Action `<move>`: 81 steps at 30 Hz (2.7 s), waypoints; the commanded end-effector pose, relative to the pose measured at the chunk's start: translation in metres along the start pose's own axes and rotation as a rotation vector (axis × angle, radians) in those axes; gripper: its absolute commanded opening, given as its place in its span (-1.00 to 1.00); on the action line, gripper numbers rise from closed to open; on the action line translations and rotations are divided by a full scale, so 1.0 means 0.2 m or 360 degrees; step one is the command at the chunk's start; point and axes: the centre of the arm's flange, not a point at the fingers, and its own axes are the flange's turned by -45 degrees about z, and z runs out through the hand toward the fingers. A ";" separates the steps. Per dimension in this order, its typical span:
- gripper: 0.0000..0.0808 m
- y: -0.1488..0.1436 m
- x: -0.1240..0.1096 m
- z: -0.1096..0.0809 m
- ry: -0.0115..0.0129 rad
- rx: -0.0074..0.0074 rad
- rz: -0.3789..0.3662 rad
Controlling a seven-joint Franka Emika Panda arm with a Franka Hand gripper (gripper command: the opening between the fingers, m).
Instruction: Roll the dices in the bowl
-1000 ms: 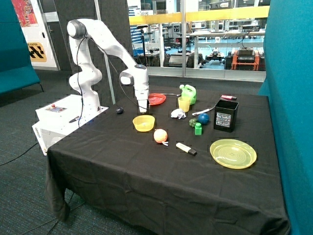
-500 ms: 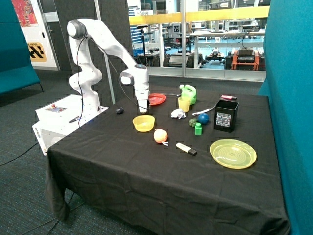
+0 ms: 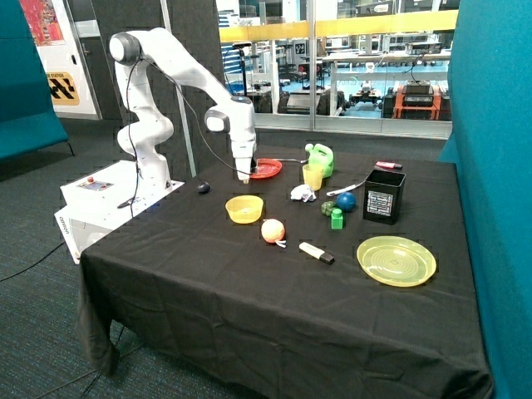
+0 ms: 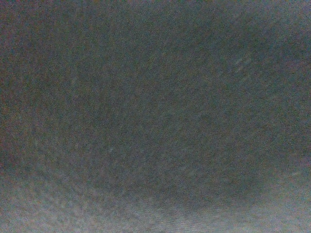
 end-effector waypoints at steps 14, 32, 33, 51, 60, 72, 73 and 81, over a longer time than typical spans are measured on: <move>-1.00 0.26 0.09 -0.38 -0.00018 0.00047 0.0646; -1.00 0.54 0.01 -0.50 -0.00024 0.00045 0.1070; -1.00 0.56 0.00 -0.51 -0.00025 0.00044 0.1104; -1.00 0.85 -0.01 -0.60 -0.00026 0.00044 0.1226; -1.00 0.85 0.02 -0.62 -0.00026 0.00044 0.1211; 0.09 0.82 -0.01 -0.60 -0.00025 0.00044 0.1161; 0.18 0.82 -0.01 -0.60 -0.00025 0.00044 0.1154; 0.32 0.83 -0.03 -0.60 -0.00025 0.00044 0.1137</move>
